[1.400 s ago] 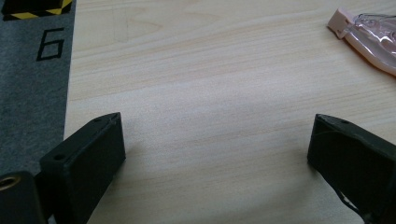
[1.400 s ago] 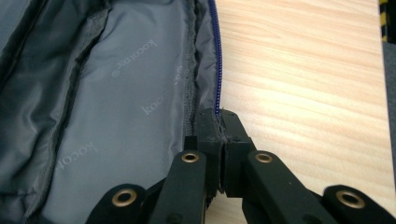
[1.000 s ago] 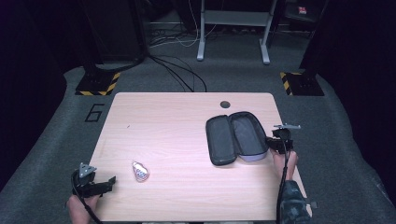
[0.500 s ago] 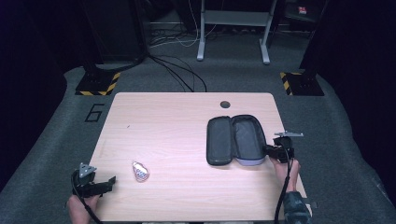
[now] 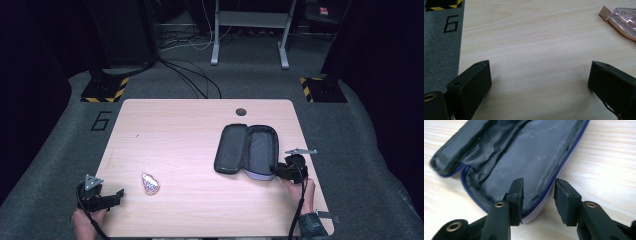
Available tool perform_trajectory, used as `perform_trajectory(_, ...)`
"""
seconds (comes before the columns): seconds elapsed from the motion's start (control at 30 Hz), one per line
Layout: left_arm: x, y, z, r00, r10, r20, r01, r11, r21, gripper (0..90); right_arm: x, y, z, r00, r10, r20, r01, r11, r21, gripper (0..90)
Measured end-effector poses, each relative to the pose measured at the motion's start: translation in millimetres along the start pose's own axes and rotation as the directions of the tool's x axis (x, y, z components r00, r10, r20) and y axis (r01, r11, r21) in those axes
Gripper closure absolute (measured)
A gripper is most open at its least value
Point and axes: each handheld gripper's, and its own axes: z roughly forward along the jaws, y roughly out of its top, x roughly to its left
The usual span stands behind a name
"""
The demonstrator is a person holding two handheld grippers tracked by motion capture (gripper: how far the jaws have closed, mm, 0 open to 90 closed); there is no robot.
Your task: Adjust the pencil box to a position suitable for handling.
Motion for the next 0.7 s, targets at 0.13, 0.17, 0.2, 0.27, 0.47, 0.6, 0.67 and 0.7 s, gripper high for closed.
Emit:
perform_trajectory(0.13,0.0,0.0,0.0,1.0,0.0,0.0,0.0,1.0,0.0,4.8,8.0,-2.2,1.4,0.9994,-0.026,-0.021,0.026,1.0,0.001,55.6)
perform_trajectory(0.17,0.0,0.0,0.0,1.0,0.0,0.0,0.0,1.0,0.0,4.7,8.0,-2.2,1.4,0.9994,-0.026,-0.021,0.026,1.0,0.001,55.6)
perform_trajectory(0.2,0.0,0.0,0.0,1.0,0.0,0.0,0.0,1.0,0.0,4.7,13.0,-4.3,2.4,0.9991,-0.019,-0.038,0.02,1.0,0.01,54.7)
perform_trajectory(0.27,0.0,0.0,-0.1,1.0,0.0,-0.001,0.0,1.0,0.001,4.7,14.2,-4.9,3.4,0.9986,-0.031,-0.042,0.031,0.999,0.007,54.0)
perform_trajectory(0.47,0.1,0.2,0.0,1.0,0.002,-0.002,-0.002,1.0,0.001,4.8,26.5,-8.4,6.3,0.9955,-0.047,-0.083,0.048,0.999,0.012,48.8)
perform_trajectory(0.6,0.0,0.1,-0.1,1.0,0.0,-0.001,0.0,1.0,0.002,4.8,35.4,-8.4,8.6,0.992,-0.071,-0.104,0.073,0.997,0.016,45.0)
perform_trajectory(0.67,0.0,0.1,-0.1,1.0,0.0,-0.001,0.0,1.0,0.003,4.8,41.6,-8.2,9.8,0.9891,-0.079,-0.124,0.083,0.996,0.026,41.9)
perform_trajectory(0.7,0.0,0.1,-0.1,1.0,0.0,-0.001,0.0,1.0,0.003,4.8,41.6,-8.2,9.8,0.9891,-0.079,-0.124,0.083,0.996,0.026,41.9)
